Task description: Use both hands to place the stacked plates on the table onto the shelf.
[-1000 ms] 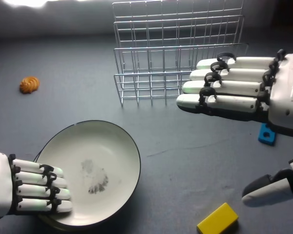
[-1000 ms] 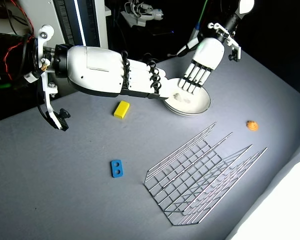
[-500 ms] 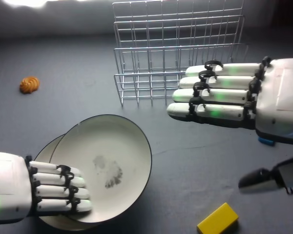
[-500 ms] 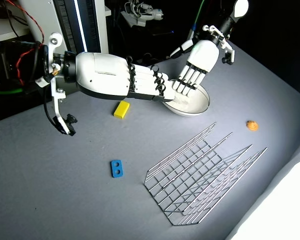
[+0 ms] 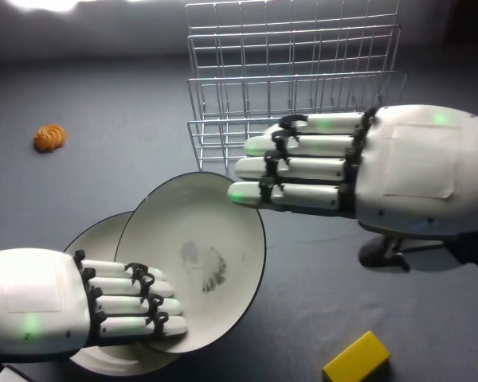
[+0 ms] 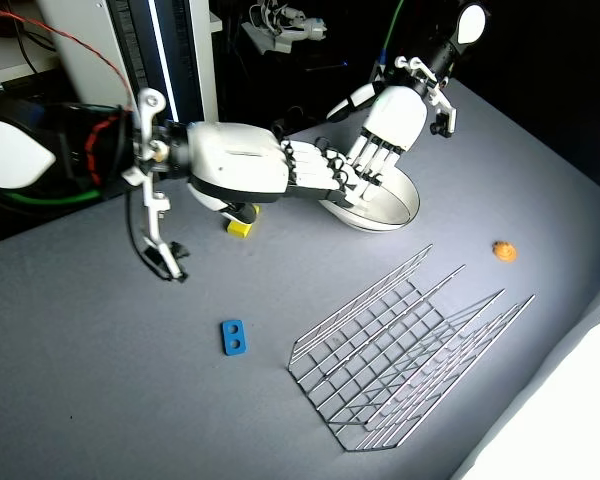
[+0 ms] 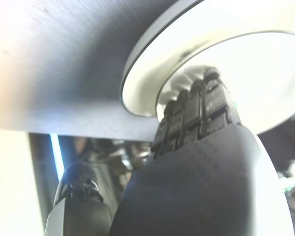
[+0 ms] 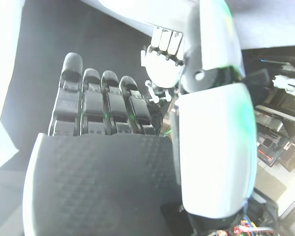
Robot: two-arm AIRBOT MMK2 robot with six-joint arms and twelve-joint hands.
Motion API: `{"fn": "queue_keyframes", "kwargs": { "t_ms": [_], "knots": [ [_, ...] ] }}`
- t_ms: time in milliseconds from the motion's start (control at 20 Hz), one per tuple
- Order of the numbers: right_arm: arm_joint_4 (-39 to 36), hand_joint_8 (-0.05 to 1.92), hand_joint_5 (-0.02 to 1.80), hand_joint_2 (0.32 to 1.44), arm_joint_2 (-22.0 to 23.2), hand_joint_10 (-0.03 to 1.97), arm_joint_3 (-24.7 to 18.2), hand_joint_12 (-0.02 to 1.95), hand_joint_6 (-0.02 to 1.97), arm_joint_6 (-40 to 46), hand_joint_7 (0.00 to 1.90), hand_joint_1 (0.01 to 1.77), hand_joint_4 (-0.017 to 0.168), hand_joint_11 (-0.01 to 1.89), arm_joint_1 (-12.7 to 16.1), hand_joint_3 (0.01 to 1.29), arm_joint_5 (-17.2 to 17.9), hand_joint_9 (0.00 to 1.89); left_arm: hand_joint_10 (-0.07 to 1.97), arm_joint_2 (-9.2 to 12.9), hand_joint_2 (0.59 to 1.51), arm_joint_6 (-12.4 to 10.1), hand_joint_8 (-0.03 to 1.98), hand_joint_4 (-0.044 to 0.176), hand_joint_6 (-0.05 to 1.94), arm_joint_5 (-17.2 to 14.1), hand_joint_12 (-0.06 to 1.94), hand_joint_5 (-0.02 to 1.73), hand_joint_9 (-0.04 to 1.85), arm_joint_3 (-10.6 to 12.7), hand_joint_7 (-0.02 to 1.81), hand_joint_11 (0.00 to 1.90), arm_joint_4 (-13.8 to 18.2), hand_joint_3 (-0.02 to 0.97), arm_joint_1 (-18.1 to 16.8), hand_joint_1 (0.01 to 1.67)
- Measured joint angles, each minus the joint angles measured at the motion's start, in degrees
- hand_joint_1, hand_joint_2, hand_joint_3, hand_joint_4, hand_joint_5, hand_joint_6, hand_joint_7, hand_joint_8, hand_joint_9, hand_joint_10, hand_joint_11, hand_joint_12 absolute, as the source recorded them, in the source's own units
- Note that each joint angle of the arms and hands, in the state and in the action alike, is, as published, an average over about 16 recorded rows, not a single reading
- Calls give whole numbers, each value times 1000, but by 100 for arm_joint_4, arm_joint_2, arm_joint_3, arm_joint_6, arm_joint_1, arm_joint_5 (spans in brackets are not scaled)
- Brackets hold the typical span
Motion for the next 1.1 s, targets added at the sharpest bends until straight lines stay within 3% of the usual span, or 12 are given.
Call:
{"fn": "queue_keyframes", "kwargs": {
  "t_ms": [200,1100],
  "knots": [
    [7,14,26,935,-414,5,245,447,18,-275,21,1190,-4,19,49,23,-12,17,-20,-63,1047,0,-17,-8,-22,66,1,-7,-16,-17,-11,16,-121,20,-35,25],
    [58,14,28,954,-1921,5,1185,562,17,-838,21,1150,-4,14,142,24,-473,22,-22,-153,1037,3,-18,-7,-19,106,-15,-8,-18,15,-11,16,-281,20,-59,25]
  ]
}}
